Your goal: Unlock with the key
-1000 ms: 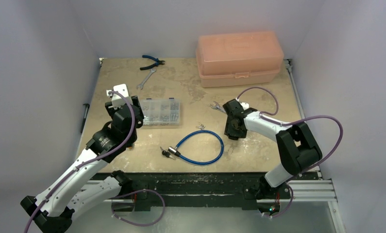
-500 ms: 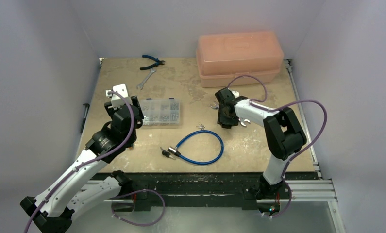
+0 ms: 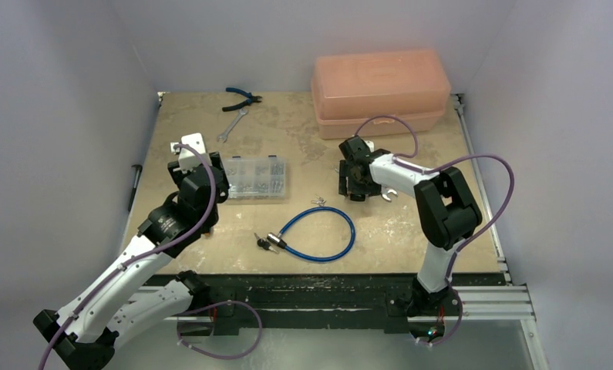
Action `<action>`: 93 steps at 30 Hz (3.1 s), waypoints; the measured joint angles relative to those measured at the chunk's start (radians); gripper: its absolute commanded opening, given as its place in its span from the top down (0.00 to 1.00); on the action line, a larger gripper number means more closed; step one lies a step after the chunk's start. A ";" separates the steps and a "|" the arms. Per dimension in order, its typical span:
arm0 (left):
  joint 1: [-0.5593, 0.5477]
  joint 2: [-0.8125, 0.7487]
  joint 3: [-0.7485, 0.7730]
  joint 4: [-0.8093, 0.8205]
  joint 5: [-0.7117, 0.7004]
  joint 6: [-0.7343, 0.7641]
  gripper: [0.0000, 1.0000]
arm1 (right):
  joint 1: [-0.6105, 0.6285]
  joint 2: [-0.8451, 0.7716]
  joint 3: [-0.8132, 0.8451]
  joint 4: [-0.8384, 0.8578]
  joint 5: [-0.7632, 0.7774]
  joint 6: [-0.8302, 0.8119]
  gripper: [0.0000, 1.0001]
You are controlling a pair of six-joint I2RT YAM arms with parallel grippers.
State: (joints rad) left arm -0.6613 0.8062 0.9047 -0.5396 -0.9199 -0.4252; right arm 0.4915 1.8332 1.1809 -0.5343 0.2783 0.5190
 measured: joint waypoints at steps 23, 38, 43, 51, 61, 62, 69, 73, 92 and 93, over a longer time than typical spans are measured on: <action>0.000 -0.021 0.000 -0.002 -0.058 0.000 0.41 | 0.526 -0.141 0.185 0.050 -0.153 -0.205 0.11; 0.000 -0.102 0.000 -0.020 -0.134 -0.007 0.42 | 0.750 0.192 0.458 0.009 -0.173 -0.214 0.41; 0.000 -0.105 0.000 -0.021 -0.135 -0.009 0.42 | 0.767 0.240 0.489 -0.017 -0.165 -0.227 0.48; 0.000 -0.110 -0.001 -0.023 -0.135 -0.010 0.42 | 0.767 0.309 0.530 -0.056 -0.137 -0.234 0.44; 0.000 -0.109 -0.002 -0.023 -0.132 -0.010 0.42 | 0.767 0.339 0.537 -0.074 -0.112 -0.254 0.37; 0.000 -0.109 -0.002 -0.024 -0.132 -0.010 0.42 | 0.767 0.341 0.539 -0.076 -0.111 -0.258 0.36; 0.000 -0.109 -0.002 -0.023 -0.132 -0.010 0.42 | 0.767 0.364 0.551 -0.087 -0.085 -0.275 0.36; 0.000 -0.108 -0.002 -0.023 -0.132 -0.010 0.42 | 0.766 0.367 0.550 -0.091 -0.078 -0.285 0.35; 0.000 -0.105 -0.002 -0.024 -0.132 -0.010 0.42 | 0.710 0.367 0.550 -0.164 -0.195 -0.475 0.42; 0.000 -0.103 -0.002 -0.023 -0.132 -0.010 0.42 | 0.710 0.367 0.550 -0.166 -0.196 -0.481 0.45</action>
State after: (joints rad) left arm -0.6613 0.7029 0.9028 -0.5629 -1.0519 -0.4347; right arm 1.2011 2.2002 1.7313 -0.7006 0.0818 0.0383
